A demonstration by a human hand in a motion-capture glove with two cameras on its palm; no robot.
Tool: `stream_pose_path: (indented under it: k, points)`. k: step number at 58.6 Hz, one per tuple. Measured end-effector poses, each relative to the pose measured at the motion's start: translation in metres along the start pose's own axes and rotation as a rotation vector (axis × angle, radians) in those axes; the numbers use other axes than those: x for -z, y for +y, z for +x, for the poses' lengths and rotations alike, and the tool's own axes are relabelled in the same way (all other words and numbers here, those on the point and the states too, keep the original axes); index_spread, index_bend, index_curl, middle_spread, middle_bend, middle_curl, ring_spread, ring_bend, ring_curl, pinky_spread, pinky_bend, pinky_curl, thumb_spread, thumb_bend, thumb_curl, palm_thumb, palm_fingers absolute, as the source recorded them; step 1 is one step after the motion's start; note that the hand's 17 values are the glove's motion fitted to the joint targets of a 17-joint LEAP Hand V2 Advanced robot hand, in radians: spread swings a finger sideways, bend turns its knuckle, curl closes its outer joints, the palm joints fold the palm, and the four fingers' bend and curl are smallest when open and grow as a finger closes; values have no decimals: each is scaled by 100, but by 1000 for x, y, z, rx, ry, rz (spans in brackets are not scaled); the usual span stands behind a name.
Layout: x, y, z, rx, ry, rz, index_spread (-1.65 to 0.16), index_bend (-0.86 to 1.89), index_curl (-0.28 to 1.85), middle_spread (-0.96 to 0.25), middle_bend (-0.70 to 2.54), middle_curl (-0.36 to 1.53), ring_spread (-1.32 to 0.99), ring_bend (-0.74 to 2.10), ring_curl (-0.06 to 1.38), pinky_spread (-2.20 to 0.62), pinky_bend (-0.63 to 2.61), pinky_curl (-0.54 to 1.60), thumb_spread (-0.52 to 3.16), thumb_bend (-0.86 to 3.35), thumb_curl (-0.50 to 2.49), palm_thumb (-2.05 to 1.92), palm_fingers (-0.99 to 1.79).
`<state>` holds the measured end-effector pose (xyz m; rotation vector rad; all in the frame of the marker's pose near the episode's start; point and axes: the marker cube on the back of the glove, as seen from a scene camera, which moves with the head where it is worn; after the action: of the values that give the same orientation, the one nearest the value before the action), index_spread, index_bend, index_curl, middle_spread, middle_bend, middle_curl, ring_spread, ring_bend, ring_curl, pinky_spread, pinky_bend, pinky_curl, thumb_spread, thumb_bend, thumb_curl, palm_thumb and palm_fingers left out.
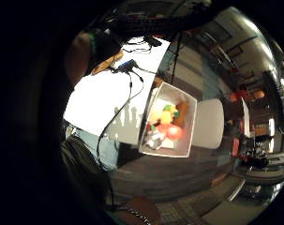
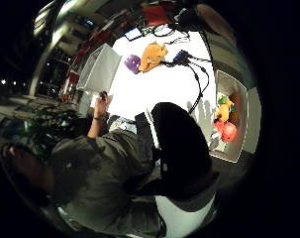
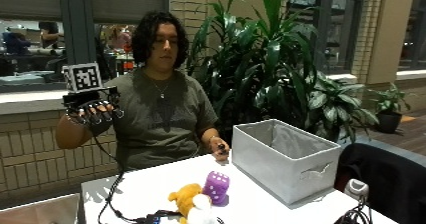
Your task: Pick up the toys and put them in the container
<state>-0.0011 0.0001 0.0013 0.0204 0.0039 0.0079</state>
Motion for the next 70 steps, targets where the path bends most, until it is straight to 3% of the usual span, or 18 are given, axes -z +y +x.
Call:
stream_pose_path:
  k: [9,19,22,28,37,45,57,62,67,70]
  points:
    - [-2,-5,2,57,-11,-10,-28,22,13,-8,17,7,-15,30,9,0,54,19,100,-2,4,-3,33]
    - [-5,-13,-4,1,-62,42,-34,21,19,-10,18,11,-19,32,12,0,58,23,129,-2,8,-4,30]
    - [-8,-23,-6,42,-83,36,-35,22,21,-11,18,12,-20,34,13,-1,58,23,134,-3,9,-4,30]
    - [-28,-69,-25,132,-116,90,-37,21,23,-11,19,15,-21,36,14,-1,59,25,139,-2,12,-4,31]
    - [-82,-146,-61,225,-77,23,-37,18,25,-13,21,19,-24,42,17,-3,61,27,142,0,16,0,36]
    - [-139,-211,-77,208,-80,-117,-36,11,25,-14,17,21,-25,42,19,-5,71,31,139,1,21,6,20]
    - [-204,-300,-82,194,-46,-336,-33,11,23,-8,14,23,-13,17,15,-2,97,38,138,8,30,27,-17]
    - [-231,-314,-85,192,-26,-463,-33,13,23,-6,12,22,-8,15,14,0,98,38,136,8,32,31,-23]
    - [-243,-324,-86,201,-55,-399,-35,20,26,-4,8,20,-5,15,14,0,97,38,133,7,34,34,-19]
    - [-246,-331,-87,205,-72,-320,-37,33,30,-7,7,18,-6,24,17,-4,95,37,135,8,35,36,3]
